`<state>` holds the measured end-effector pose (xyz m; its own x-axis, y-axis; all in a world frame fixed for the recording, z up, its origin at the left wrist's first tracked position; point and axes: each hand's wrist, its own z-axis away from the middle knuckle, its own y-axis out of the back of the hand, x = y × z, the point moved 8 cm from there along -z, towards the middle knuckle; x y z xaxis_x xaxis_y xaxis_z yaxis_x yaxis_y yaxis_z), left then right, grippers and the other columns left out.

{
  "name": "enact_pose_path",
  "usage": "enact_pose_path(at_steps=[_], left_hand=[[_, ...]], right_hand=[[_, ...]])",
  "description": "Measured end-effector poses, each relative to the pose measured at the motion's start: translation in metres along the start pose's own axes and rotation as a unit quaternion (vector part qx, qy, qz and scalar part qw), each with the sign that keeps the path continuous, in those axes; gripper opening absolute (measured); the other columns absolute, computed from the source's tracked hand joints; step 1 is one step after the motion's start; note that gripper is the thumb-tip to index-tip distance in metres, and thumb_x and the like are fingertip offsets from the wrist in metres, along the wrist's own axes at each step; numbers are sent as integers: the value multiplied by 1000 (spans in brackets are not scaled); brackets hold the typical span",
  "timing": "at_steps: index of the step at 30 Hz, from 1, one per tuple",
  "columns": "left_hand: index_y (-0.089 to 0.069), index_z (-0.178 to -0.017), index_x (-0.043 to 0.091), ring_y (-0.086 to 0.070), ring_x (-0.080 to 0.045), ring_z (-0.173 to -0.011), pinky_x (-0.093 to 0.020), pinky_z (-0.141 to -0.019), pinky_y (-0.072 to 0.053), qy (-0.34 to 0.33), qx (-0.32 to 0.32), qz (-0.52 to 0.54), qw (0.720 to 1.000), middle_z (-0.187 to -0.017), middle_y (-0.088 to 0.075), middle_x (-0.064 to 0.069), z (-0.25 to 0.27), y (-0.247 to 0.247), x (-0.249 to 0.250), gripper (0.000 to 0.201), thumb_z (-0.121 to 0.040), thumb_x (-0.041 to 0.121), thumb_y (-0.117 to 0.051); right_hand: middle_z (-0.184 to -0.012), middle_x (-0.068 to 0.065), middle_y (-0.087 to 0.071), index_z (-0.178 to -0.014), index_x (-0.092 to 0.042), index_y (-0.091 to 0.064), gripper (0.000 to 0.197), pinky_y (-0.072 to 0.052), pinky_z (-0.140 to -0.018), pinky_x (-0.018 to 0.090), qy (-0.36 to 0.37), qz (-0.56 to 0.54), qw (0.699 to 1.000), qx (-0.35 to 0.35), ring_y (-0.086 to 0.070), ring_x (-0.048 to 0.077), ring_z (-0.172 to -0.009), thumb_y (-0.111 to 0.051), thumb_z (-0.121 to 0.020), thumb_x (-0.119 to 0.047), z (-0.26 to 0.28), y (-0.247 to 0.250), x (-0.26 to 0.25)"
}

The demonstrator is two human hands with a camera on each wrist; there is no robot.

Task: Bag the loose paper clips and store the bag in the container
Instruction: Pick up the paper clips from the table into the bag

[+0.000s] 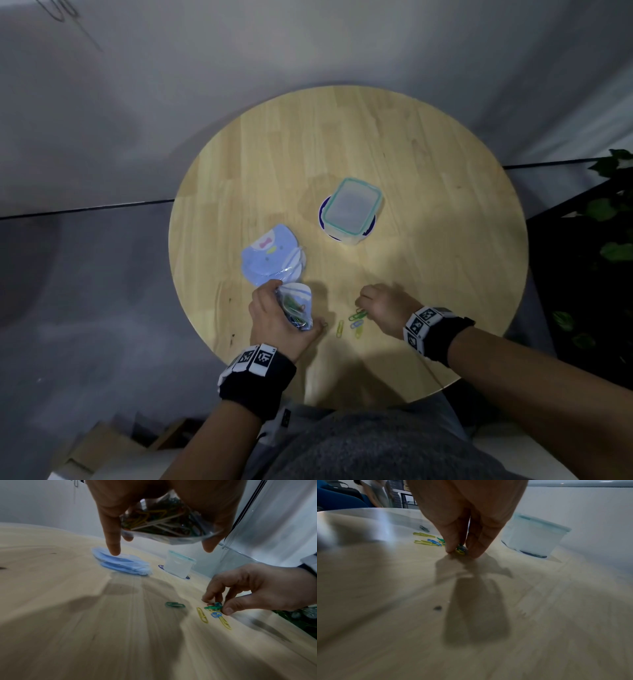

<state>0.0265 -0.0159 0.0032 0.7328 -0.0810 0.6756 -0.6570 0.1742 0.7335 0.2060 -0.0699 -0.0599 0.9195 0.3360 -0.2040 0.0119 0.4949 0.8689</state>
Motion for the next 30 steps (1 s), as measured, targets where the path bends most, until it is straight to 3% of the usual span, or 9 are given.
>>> enact_pose_path(at_steps=[6,9,12,14,17,18,20,23,30], left_hand=[[-43,-119,8,-46,-29,-102,-27,-87,-36,-3,-7,-2,1000,-109,-44,-7,0,-2,4,87,-45,44,-72],[-42,-118,8,-47,-28,-101,-29,-87,-38,-6,-8,-6,1000,-109,-44,-7,1,-5,4,88,-45,45,-74],[-43,-120,6,-47,-30,-104,-30,-88,-38,-3,-13,-12,1000,-111,-45,-8,1,-10,3,91,-44,40,-79],[-43,-121,7,-46,-29,-104,-28,-87,-37,-3,-21,-10,1000,-109,-41,-2,2,-13,5,90,-46,36,-84],[-41,-120,10,-46,-27,-103,-26,-85,-35,-2,-28,-3,1000,-105,-33,8,2,-17,8,88,-46,36,-82],[-41,-120,11,-46,-27,-104,-26,-85,-35,0,-31,-1,1000,-105,-32,8,2,-19,8,87,-46,38,-79],[-40,-121,12,-45,-26,-105,-25,-85,-34,3,-39,2,999,-105,-31,9,2,-21,9,88,-46,40,-78],[-40,-121,12,-44,-25,-105,-24,-85,-34,5,-41,3,999,-105,-31,9,2,-23,8,88,-48,34,-84],[-41,-121,11,-44,-25,-106,-24,-86,-34,0,-50,-4,999,-106,-32,8,-1,-28,10,88,-49,33,-86]], right_hand=[[-67,5,-63,-65,-13,-64,34,-50,-52,22,-17,31,999,-7,-63,24,-58,-81,-37,-5,0,7,-6],[-107,21,-58,-101,1,-57,26,-49,-85,42,-48,-5,996,-74,-56,39,-101,-52,-75,5,5,5,-12],[-119,22,-51,-113,2,-50,33,-40,-93,45,-95,-9,992,-84,-48,39,-113,-44,-80,5,6,7,-8],[-109,21,-57,-104,1,-57,31,-46,-86,41,-101,8,992,-80,-55,38,-103,-46,-75,4,5,12,-11],[-61,7,-62,-61,-12,-63,20,-47,-46,24,-147,-8,985,-88,-62,25,-53,-44,-53,-11,5,3,-3],[-57,6,-61,-59,-12,-62,19,-46,-43,23,-152,-10,986,-70,-61,24,-49,-43,-52,-12,5,2,-2],[-76,14,-66,-80,-6,-63,26,-51,-58,32,-156,-34,986,-54,-65,34,-68,-44,-63,-1,8,4,-7],[-114,18,-59,-111,-3,-53,32,-46,-86,41,-209,-76,974,-33,-56,37,-104,-45,-81,4,10,7,0],[-122,20,-52,-117,0,-49,34,-43,-92,44,-212,-78,974,-30,-49,38,-113,-42,-84,4,9,3,-5]])
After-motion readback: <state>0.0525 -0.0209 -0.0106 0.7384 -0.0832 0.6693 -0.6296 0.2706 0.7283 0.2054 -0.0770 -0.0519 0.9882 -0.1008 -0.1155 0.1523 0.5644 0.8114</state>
